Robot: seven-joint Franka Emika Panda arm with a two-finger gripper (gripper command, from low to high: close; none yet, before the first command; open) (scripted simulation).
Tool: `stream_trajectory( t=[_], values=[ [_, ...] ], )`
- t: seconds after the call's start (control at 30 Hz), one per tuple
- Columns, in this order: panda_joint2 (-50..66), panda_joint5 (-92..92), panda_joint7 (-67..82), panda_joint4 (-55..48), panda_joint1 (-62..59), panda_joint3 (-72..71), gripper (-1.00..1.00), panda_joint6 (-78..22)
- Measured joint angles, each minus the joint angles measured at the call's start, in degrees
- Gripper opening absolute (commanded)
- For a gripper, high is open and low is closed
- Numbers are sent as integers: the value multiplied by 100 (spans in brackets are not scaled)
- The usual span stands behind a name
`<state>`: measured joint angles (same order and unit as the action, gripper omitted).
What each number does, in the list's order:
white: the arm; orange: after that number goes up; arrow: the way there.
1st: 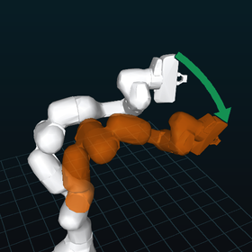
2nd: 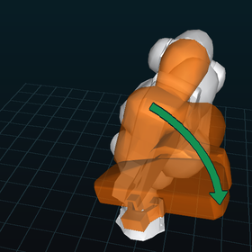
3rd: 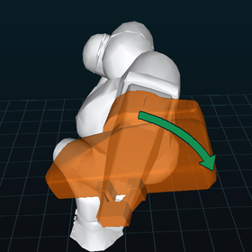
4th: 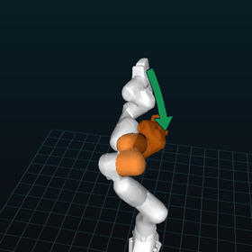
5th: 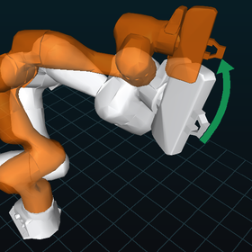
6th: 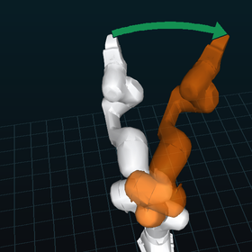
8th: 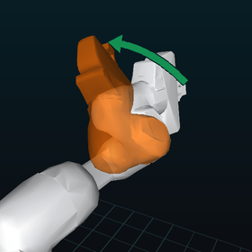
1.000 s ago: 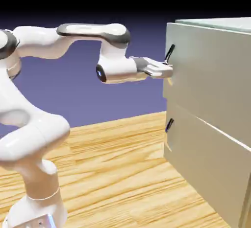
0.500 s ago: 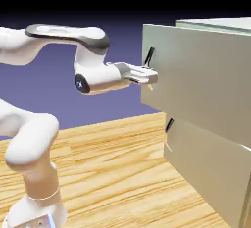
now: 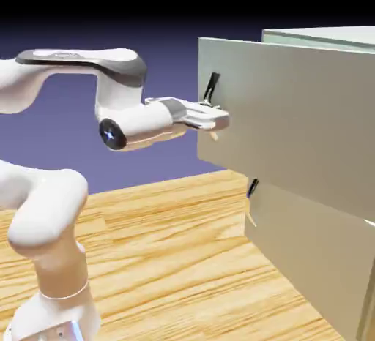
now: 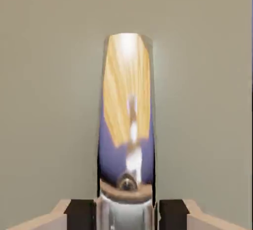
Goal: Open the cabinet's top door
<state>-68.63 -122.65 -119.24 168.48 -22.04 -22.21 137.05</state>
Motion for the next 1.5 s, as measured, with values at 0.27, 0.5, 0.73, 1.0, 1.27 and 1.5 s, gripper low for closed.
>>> stream_trajectory(
  t=[0.27, 0.5, 0.73, 1.0, 1.27, 1.5],
  values=[
    [-765, 1991, -569, 573, 43, 1551, -100, -963],
    [-989, 3685, -813, 678, -290, 3003, -100, -1978],
    [-641, 5217, -771, 373, -575, 4457, -100, -3099],
    [331, 6781, -490, -579, -299, 6119, -100, -4487],
    [1413, 7934, -172, -2134, 899, 7765, -100, -5936],
    [1947, 8532, -37, -3538, 2330, 9075, -100, -6992]
  ],
)
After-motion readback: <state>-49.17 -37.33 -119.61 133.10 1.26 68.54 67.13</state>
